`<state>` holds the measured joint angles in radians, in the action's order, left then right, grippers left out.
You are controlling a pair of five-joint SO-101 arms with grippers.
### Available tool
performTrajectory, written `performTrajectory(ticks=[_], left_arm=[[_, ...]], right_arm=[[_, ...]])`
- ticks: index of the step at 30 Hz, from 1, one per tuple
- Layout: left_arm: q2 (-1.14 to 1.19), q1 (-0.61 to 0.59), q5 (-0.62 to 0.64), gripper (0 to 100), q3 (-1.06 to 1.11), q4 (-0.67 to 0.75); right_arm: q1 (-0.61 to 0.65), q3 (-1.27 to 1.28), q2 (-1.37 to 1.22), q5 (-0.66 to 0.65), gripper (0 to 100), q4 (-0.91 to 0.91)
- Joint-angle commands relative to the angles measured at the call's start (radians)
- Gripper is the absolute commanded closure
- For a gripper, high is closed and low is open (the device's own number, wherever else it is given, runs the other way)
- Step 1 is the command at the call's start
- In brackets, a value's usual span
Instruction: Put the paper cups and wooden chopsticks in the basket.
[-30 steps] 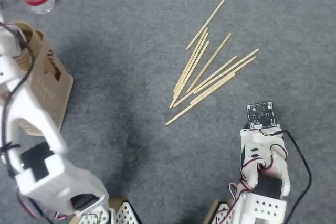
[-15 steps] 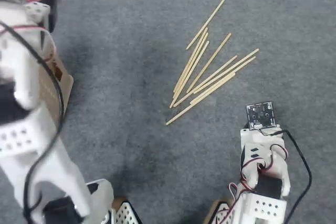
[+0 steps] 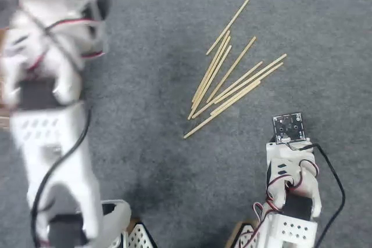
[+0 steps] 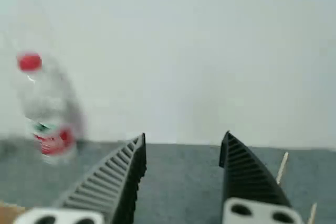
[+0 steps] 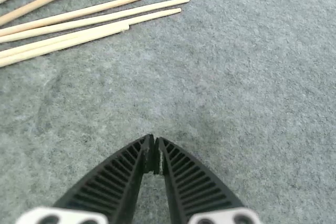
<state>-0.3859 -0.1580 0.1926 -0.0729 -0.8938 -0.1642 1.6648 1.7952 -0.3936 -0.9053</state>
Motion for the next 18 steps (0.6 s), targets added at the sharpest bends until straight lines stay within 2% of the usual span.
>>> performTrajectory(ticks=[1, 7, 11, 15, 18], left_arm=[[0.203, 0.061, 0.235, 78, 0.102, 0.227], [0.592, 0.126, 0.235, 77, -0.048, 0.258], [0.807, 0.189, 0.229, 74, -0.298, 0.110], [0.987, 0.269, 0.135, 73, -0.542, -0.080], [1.108, 0.230, 0.118, 72, -0.699, -0.132]], right_arm=[[0.004, 0.018, 0.002, -0.011, 98.3, 0.001], [0.004, 0.018, 0.002, -0.011, 98.3, 0.002], [0.004, 0.018, 0.002, -0.011, 98.3, 0.002], [0.004, 0.018, 0.002, -0.011, 98.3, 0.002], [0.004, 0.018, 0.002, -0.011, 98.3, 0.002]])
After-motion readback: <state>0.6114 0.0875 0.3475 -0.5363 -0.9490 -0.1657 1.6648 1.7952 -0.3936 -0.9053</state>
